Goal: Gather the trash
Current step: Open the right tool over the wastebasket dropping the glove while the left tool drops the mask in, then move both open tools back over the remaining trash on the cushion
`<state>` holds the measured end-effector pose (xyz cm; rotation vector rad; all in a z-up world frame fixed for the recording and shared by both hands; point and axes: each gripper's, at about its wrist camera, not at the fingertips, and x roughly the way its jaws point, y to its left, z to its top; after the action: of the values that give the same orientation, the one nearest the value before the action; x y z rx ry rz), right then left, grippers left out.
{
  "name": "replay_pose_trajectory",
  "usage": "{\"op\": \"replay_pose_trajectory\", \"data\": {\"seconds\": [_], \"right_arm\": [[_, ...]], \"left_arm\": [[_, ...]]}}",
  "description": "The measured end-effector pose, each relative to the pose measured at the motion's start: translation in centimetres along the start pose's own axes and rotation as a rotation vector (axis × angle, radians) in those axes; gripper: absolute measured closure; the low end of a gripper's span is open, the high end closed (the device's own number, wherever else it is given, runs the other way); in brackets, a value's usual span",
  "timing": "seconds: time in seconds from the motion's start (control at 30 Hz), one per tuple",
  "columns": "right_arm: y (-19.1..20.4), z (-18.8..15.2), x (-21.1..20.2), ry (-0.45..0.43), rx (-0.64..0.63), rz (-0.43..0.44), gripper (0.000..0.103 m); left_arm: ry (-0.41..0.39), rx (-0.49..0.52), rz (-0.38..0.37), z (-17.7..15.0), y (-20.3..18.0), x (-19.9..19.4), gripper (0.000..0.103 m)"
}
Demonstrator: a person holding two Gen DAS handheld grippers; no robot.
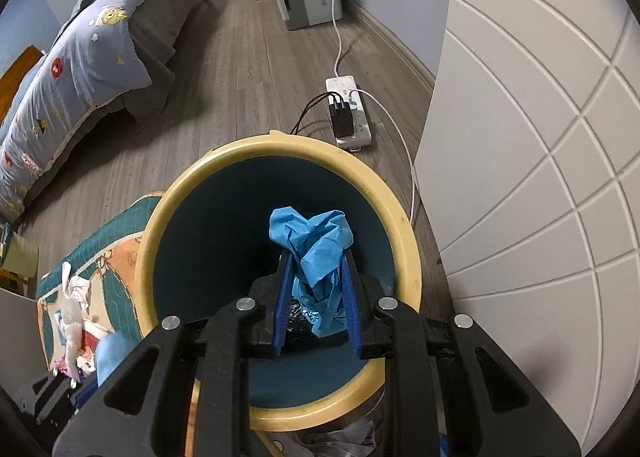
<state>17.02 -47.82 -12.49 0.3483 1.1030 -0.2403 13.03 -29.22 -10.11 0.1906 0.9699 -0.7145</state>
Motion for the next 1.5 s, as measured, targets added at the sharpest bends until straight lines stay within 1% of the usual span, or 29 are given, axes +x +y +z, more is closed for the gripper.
{"op": "replay_pose_trajectory", "data": {"seconds": [0.1,0.17,0.27,0.3,0.33,0.43,0.57,0.6,0.63,0.67,0.7,0.73,0.77,0.8,0.83,0.9,1.0,1.1,1.2,1.23,1.4,1.5], "right_arm": [[0.1,0.0,0.2,0.003,0.004,0.01,0.08],[0.0,0.0,0.5,0.008,0.007,0.01,0.08],[0.0,-0.1,1.2,0.022,0.01,0.01,0.08],[0.0,-0.1,1.3,0.024,0.01,0.011,0.08],[0.0,-0.1,1.5,0.026,0.009,0.013,0.08],[0.2,0.1,1.6,0.024,0.008,0.025,0.079],[0.6,0.2,1.4,0.01,-0.012,0.024,0.077],[0.7,0.2,1.3,0.006,-0.016,0.024,0.075],[0.7,0.2,1.3,0.003,-0.017,0.021,0.068],[0.8,0.3,1.2,-0.002,-0.02,0.014,0.063],[0.9,0.3,1.1,-0.011,-0.024,0.009,0.058],[0.9,0.5,1.0,-0.018,-0.029,0.01,0.053],[1.0,0.6,0.8,-0.027,-0.034,0.01,0.05],[1.1,0.6,0.6,-0.041,-0.039,0.003,0.038],[1.1,0.6,0.4,-0.05,-0.041,-0.005,0.025],[1.2,0.8,0.0,-0.066,-0.041,-0.023,0.01],[1.4,0.9,-0.5,-0.079,-0.036,-0.024,0.007],[2.5,0.8,-0.9,-0.086,-0.055,-0.017,0.006],[4.8,0.4,-1.2,-0.081,-0.107,-0.002,0.006],[5.6,0.2,-1.3,-0.082,-0.127,-0.001,0.006],[9.5,-0.5,-2.2,-0.092,-0.215,0.014,0.006],[11.6,-0.9,-2.7,-0.092,-0.248,0.033,0.006]], "left_arm": [[-0.006,-0.012,0.013,0.9,0.4,0.8,0.081],[-0.008,-0.006,0.034,1.5,0.6,1.4,0.081],[-0.029,0.005,0.044,2.2,0.7,1.7,0.081],[-0.04,0.006,0.045,2.4,0.7,1.6,0.08],[-0.054,0.003,0.049,2.5,0.8,1.6,0.077],[-0.074,0.002,0.087,3.0,0.9,1.7,0.055],[-0.089,0.004,0.119,2.9,1.2,1.7,0.043],[-0.093,0.0,0.123,2.9,1.3,1.6,0.037],[-0.096,-0.004,0.13,2.9,1.6,1.6,0.03],[-0.101,-0.011,0.143,2.8,1.8,1.5,0.025],[-0.105,-0.019,0.157,2.7,1.9,1.3,0.017],[-0.113,-0.026,0.173,2.5,2.0,1.1,0.01],[-0.12,-0.033,0.185,2.4,2.1,0.8,0.009],[-0.126,-0.043,0.199,2.2,2.3,0.4,0.008],[-0.125,-0.052,0.208,2.1,2.6,0.1,0.007],[-0.122,-0.069,0.227,1.6,3.1,-0.6,0.007],[-0.131,-0.081,0.256,0.9,4.2,-2.2,0.006],[-0.138,-0.079,0.314,-0.1,5.9,-5.0,0.006],[-0.143,-0.088,0.354,-1.1,7.8,-7.6,0.006],[-0.144,-0.098,0.375,-1.6,8.8,-9.1,0.006],[-0.116,-0.165,0.439,-3.8,12.3,-13.5,0.005],[-0.109,-0.203,0.485,-6.3,13.9,-16.1,0.005]]}}
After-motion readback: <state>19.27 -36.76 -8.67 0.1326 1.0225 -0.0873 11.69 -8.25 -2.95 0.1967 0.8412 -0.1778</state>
